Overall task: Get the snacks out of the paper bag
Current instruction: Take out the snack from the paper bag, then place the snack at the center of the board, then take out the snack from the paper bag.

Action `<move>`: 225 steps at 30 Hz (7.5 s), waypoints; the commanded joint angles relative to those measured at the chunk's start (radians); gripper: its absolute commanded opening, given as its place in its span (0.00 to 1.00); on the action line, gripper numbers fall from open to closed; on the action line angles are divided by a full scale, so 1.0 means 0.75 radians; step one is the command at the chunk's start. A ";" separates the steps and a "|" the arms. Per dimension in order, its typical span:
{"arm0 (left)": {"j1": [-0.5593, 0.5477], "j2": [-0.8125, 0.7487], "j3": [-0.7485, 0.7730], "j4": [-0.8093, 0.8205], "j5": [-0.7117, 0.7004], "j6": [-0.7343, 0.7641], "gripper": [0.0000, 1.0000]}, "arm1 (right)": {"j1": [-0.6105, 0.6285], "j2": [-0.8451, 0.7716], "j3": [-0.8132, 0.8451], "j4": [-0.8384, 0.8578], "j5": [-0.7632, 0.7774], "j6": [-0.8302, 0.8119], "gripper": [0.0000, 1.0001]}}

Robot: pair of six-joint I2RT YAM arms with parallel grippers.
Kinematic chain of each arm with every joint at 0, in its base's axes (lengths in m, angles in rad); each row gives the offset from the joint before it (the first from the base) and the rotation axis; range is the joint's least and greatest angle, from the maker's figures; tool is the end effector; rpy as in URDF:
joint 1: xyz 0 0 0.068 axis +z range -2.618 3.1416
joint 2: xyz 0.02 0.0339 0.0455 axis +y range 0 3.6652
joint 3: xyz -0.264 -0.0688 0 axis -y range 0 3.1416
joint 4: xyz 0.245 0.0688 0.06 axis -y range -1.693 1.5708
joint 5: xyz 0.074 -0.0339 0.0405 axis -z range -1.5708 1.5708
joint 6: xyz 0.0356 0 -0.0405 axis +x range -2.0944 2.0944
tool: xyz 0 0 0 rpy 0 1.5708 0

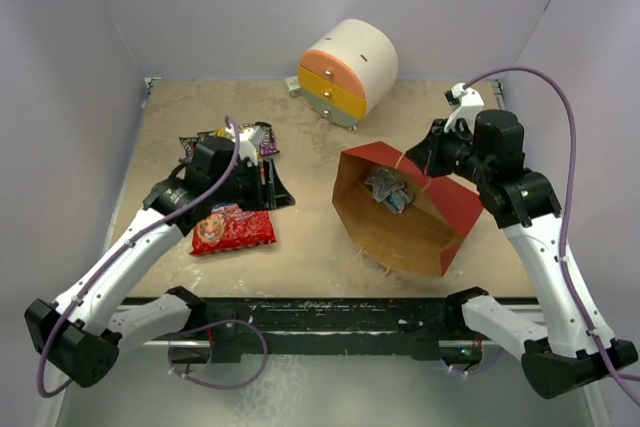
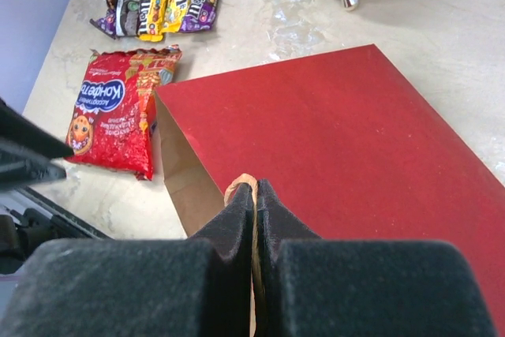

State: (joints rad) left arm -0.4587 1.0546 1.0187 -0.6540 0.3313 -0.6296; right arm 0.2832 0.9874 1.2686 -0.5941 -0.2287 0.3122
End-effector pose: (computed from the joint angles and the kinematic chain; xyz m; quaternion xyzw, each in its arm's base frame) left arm 0.1919 -0.1077 0.3257 -0.0061 0.8949 -0.3453 0.2826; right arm 0.1866 0.0627 0.4260 -0.0555 0.8043 0.2596 0.5317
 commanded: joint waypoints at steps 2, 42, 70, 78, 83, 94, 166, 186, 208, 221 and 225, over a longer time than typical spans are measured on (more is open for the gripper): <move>-0.282 -0.009 0.076 0.108 -0.186 -0.083 0.57 | 0.003 0.039 0.094 -0.017 -0.029 0.037 0.00; -1.016 1.245 0.353 1.341 -1.058 1.123 0.57 | 0.003 0.109 0.307 -0.220 -0.036 0.000 0.00; -0.838 1.601 0.773 1.081 -1.003 1.025 0.63 | 0.003 0.129 0.336 -0.264 -0.036 -0.015 0.00; -0.815 1.674 0.865 1.032 -1.089 1.102 0.49 | 0.003 0.113 0.333 -0.266 -0.041 -0.009 0.00; -0.808 1.654 0.906 0.981 -1.077 1.105 0.27 | 0.003 0.110 0.346 -0.267 -0.038 -0.013 0.00; -0.839 1.356 0.784 0.784 -0.911 0.930 0.00 | 0.003 0.054 0.285 -0.170 -0.049 0.020 0.00; -0.280 0.915 0.221 0.604 -0.602 1.554 0.00 | 0.078 -0.031 0.113 0.058 0.152 -0.152 0.00; -0.179 0.659 0.099 0.520 -0.611 1.295 0.54 | 0.078 -0.019 0.114 0.055 0.115 -0.086 0.00; -0.567 -0.136 -0.068 0.664 -0.316 0.276 0.62 | 0.080 -0.041 -0.164 0.277 -0.561 0.146 0.00; -1.084 0.188 -0.089 0.880 -0.738 0.530 0.53 | 0.080 -0.036 -0.118 0.250 -0.329 0.246 0.00; -1.094 0.340 -0.096 1.022 -0.795 0.567 0.49 | 0.080 0.006 -0.068 0.185 -0.316 0.218 0.00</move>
State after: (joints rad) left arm -1.2739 1.2385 0.9440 -0.0368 -0.1558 -0.2703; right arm 0.3412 0.9718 1.1484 -0.4355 -0.5022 0.4843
